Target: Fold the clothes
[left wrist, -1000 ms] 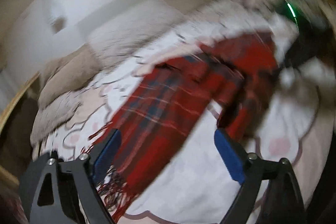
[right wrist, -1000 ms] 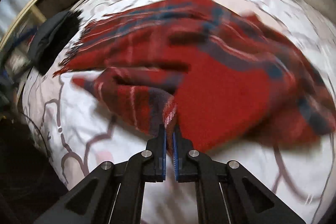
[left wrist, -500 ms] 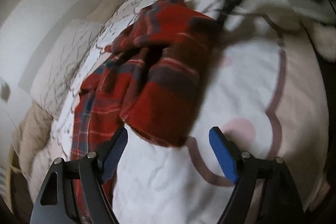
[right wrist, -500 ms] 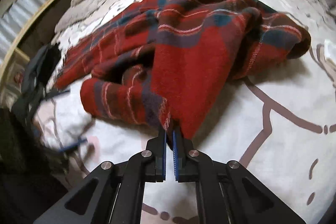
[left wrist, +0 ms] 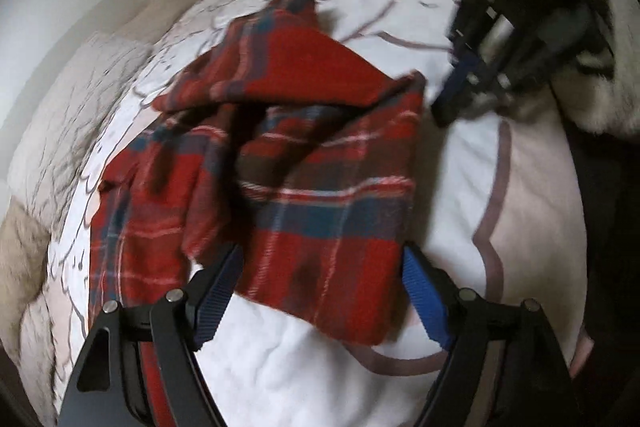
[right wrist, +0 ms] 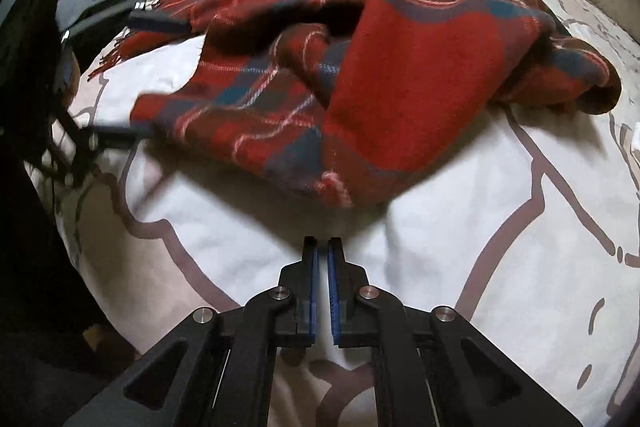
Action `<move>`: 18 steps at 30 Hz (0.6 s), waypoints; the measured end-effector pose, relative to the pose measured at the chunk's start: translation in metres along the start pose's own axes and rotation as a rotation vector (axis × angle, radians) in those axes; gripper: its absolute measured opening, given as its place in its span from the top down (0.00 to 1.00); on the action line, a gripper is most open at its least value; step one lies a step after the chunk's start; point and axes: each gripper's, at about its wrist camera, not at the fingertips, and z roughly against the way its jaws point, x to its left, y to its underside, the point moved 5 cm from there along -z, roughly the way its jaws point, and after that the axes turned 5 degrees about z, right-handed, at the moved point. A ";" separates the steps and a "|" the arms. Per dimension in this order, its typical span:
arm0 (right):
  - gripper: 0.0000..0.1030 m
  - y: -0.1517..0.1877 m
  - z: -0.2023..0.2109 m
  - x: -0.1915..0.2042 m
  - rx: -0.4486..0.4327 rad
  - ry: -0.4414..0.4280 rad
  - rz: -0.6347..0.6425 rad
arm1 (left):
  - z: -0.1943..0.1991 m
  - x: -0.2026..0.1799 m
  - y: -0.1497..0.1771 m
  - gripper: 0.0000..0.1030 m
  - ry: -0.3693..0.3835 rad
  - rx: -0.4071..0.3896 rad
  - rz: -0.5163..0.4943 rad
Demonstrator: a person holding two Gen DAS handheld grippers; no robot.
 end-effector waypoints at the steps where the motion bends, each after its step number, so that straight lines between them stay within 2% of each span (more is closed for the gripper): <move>1: 0.95 0.001 0.000 -0.001 0.000 -0.005 -0.006 | -0.001 -0.004 0.002 0.23 -0.001 0.007 -0.014; 7: 0.95 0.001 0.008 -0.009 -0.007 0.009 -0.052 | -0.009 -0.022 0.010 0.24 -0.047 0.013 -0.108; 10: 0.95 -0.009 0.028 -0.025 -0.055 0.061 -0.132 | -0.009 -0.026 0.013 0.43 -0.030 0.022 -0.118; 11: 0.95 -0.015 0.037 -0.031 -0.082 0.083 -0.165 | -0.009 -0.028 0.014 0.54 -0.018 0.029 -0.120; 14: 0.95 -0.038 0.064 -0.049 -0.171 0.112 -0.245 | -0.009 -0.032 0.017 0.66 -0.007 0.029 -0.144; 16: 0.95 -0.056 0.082 -0.060 -0.232 0.128 -0.285 | -0.009 -0.033 0.017 0.74 -0.019 0.024 -0.157; 17: 0.95 -0.067 0.089 -0.063 -0.265 0.137 -0.281 | -0.010 -0.032 0.018 0.85 -0.046 0.025 -0.161; 18: 0.95 -0.079 0.094 -0.065 -0.292 0.146 -0.278 | -0.014 -0.030 0.019 0.91 -0.082 0.036 -0.165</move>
